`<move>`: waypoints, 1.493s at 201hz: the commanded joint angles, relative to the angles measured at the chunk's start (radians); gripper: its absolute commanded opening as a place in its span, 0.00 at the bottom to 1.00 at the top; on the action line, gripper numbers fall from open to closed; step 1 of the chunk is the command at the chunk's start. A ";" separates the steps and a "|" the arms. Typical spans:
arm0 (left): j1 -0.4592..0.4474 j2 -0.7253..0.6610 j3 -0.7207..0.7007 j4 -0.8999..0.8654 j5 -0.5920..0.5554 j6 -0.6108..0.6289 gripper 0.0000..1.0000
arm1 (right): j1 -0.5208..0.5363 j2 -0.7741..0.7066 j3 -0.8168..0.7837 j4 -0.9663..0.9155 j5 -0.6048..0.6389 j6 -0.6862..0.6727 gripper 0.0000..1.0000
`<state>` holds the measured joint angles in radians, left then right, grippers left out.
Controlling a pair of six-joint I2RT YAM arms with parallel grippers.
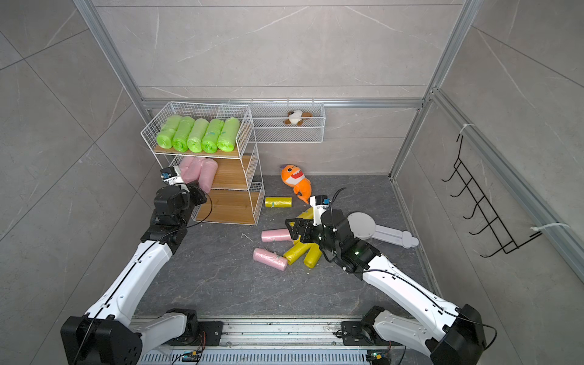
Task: Sort the rolls of trash bags by color and place them on the shelf
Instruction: Place the roll of trash bags on the shelf, then pick up the roll of trash bags from the center of the board.
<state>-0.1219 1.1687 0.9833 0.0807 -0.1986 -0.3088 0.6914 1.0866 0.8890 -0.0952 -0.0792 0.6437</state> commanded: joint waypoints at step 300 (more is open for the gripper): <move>0.019 -0.401 -0.345 -0.088 0.389 -0.324 0.68 | 0.171 0.553 0.112 -0.081 -0.062 -0.721 0.88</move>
<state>-0.1013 0.7841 0.6369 -0.0292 0.1551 -0.6216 0.8490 1.5826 0.9565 -0.1978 -0.1608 0.0834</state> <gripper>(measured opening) 0.679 0.882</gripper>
